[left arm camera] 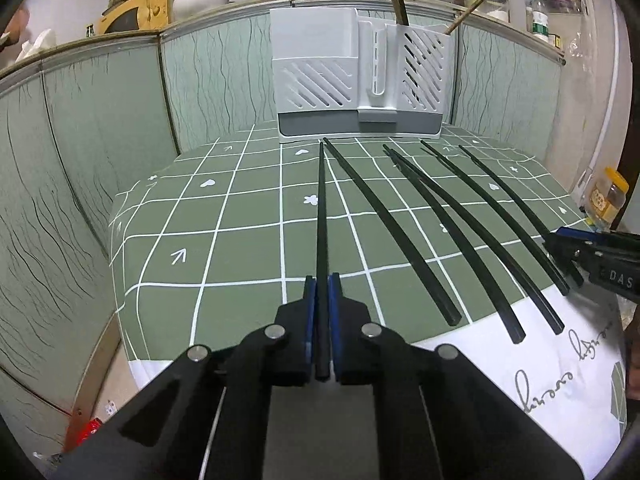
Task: Organize utensils
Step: 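Grasp a black chopstick with the left tool while the right tool grasps another, then lift both black chopsticks and carry them above the white holder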
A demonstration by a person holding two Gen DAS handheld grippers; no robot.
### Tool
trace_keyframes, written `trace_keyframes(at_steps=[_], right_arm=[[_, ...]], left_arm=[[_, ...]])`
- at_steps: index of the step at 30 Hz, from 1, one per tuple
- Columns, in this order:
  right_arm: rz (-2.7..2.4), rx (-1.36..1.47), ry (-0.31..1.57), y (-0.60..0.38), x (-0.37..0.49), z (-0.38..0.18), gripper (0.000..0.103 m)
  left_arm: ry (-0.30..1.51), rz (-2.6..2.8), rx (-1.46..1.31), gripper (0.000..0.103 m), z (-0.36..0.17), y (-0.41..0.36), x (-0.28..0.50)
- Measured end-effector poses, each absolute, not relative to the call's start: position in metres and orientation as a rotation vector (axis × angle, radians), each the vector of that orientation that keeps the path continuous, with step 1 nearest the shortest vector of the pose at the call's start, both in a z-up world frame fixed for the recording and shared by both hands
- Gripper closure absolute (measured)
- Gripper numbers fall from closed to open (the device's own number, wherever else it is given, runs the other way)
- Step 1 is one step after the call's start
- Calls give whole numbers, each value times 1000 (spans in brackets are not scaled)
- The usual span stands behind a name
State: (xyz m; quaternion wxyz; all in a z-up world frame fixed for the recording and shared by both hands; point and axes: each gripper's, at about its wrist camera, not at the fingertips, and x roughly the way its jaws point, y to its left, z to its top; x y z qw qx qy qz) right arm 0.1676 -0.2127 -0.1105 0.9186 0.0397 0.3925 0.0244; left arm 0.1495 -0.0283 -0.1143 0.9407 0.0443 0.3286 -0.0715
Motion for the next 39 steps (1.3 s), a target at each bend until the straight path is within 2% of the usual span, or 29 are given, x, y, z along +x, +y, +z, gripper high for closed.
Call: trace_keyframes(at_steps=[3,39], right_arm=[[58,90,804,-214,167,-111,97],[74,88,649,-246,143,-18,97]], left_arm=[[670,-146,91,97,-114,-28,150],[557,-178,9,97,-17,-7,137]])
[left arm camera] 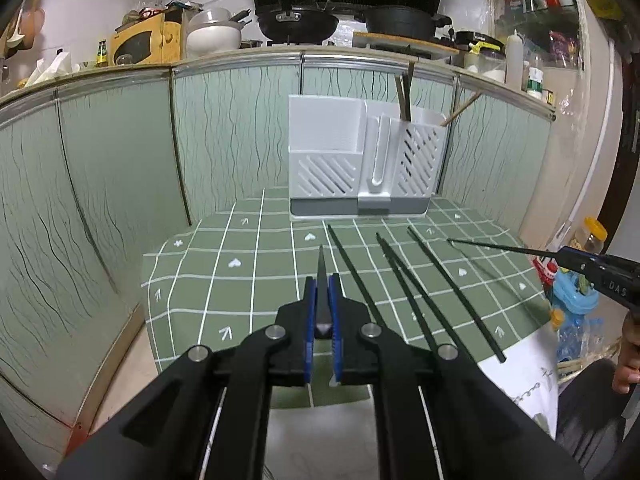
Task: Organize utensils
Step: 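Lift both black chopsticks and carry them above the white holder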
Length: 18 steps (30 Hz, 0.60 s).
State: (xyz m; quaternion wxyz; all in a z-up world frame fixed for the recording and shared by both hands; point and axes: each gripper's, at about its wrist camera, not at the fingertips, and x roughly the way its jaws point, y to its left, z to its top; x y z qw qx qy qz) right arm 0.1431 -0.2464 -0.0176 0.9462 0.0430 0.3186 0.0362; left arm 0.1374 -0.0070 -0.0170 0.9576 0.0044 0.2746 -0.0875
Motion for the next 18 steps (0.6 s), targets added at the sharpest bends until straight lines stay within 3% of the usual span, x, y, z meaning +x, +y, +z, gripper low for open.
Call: trace_keyframes(at_steps=[18], right_arm=[[93,72,536,-243,149,47,97]], left_arm=[[449,-196,-8,97,52,-5,143]])
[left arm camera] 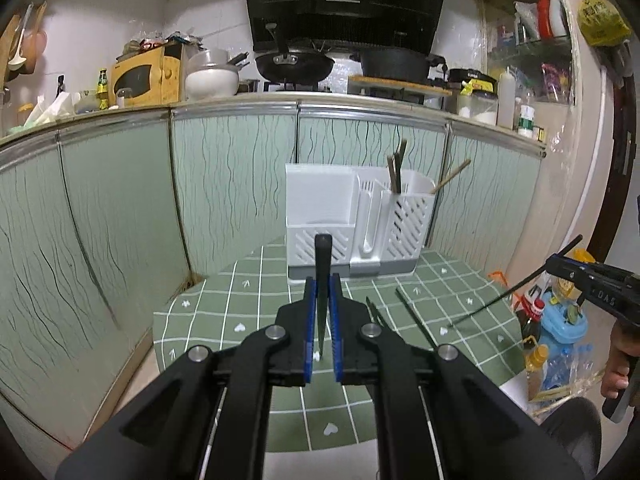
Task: Organize utensils
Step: 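Lift both black chopsticks and carry them above the white holder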
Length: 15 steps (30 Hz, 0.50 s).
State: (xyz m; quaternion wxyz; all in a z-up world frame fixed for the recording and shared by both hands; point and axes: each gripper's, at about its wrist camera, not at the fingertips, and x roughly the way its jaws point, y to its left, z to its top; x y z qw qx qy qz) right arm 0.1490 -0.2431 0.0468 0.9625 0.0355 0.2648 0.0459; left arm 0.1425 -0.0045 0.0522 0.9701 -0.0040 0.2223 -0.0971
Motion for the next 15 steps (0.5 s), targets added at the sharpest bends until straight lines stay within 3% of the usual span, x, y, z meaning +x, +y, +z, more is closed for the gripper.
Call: trace_keyframes(at_steps=[15], right_arm=[[109,66,495,-241,155,77,97]], left_arm=[[454,-230,-17,97,80,-13,156]])
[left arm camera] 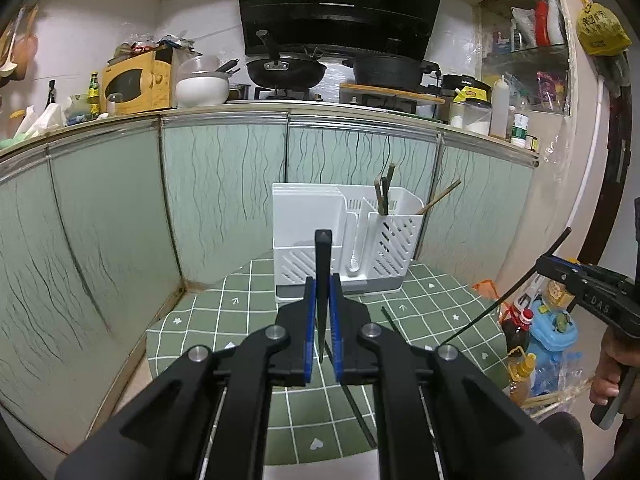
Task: Organize utensils
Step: 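Lift both black chopsticks and carry them above the white holder, then lower both black chopsticks into the holder and open both tools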
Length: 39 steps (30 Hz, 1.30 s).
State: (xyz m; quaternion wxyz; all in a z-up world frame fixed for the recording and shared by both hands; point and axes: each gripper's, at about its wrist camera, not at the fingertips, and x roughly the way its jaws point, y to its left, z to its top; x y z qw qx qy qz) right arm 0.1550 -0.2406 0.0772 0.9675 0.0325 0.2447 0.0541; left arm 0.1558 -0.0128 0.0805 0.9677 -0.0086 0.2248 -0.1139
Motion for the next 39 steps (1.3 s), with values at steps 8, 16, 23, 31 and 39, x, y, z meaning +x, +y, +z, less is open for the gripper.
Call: trace_keyframes(at_steps=[8,16,23,31,39], right_arm=[[114,65,476,-243,165,99,97],[119,69,443,-249,183,130,97],[129,80,430,-252,210,151,97],[141,102,405,-255,236,171,97],[150,93,365,-251,268,195,97]], left_arm=[[444,-270,-20,97,102,-22,170],[419,-293,9,97,128,-44,189],[403,-322,-4,97,147,-65,214],[386,-354,-8,97,168,-92,244],[366,-377,-14,97,188,-113,275]])
